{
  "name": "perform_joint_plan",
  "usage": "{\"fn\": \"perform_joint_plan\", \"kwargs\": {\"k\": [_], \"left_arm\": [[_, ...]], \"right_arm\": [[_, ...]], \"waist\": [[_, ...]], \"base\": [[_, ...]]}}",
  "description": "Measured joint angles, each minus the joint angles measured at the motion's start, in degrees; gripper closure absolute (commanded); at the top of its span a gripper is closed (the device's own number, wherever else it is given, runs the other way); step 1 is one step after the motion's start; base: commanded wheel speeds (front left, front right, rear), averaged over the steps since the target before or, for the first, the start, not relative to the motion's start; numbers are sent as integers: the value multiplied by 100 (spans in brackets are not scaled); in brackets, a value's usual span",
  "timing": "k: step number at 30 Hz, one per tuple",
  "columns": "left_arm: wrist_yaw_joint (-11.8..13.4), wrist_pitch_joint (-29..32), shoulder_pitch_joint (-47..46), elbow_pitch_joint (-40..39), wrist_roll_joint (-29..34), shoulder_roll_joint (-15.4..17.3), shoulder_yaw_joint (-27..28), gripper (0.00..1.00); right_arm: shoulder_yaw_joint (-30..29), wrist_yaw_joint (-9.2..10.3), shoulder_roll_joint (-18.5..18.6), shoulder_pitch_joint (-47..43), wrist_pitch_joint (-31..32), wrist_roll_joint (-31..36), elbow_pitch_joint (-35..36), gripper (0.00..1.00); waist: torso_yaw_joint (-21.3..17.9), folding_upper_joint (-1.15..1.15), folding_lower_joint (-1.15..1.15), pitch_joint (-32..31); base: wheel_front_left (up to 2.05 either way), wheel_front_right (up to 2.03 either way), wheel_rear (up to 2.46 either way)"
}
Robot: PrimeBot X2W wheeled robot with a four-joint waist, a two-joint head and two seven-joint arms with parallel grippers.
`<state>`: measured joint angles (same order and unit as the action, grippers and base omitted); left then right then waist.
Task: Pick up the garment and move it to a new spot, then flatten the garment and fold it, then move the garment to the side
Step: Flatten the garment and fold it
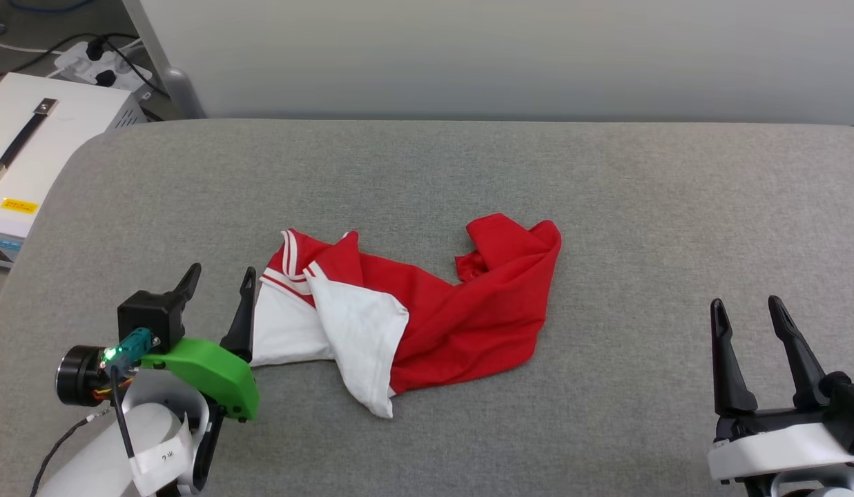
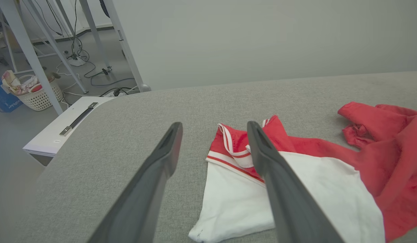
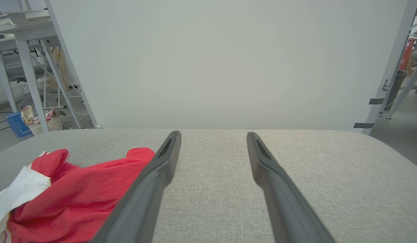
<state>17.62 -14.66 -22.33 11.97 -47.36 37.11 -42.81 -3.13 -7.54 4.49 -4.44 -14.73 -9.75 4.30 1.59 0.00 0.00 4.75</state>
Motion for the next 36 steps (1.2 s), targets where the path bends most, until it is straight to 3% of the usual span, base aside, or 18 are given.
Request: {"fn": "perform_joint_plan", "kwargs": {"k": [5,9,14,18,22,26,36], "left_arm": [[47,-1,255,-622,323,30,321,0],[-383,159,130,-942,259,157,345,0],[-1001,1519,-567,-1131,38,413,20,0],[-1311,2660,-836,-1221,-168,476,-413,0],[-1534,3372,-833,-1356,-409,464,-776,0],[-1584,3700,-822,-1378,-325,405,-1145,0],[-1305,3470,-800,-480,348,91,-1483,0]], "right_arm": [[4,0,-3,-38,0,2,32,0],[8,0,0,-39,0,9,38,0],[54,0,4,-38,0,9,40,0],[86,0,7,-35,0,8,38,0],[63,0,7,-31,0,8,42,0],[31,0,5,-8,0,8,79,0],[-33,0,37,286,0,8,146,0]], "waist": [[108,0,0,-101],[160,0,0,-127],[151,0,0,-77],[92,0,0,-29],[9,0,0,29],[-52,0,0,160],[-154,0,0,727]], "base": [[0,0,0],[0,0,0],[0,0,0],[0,0,0],[0,0,0],[0,0,0],[0,0,0]]}}
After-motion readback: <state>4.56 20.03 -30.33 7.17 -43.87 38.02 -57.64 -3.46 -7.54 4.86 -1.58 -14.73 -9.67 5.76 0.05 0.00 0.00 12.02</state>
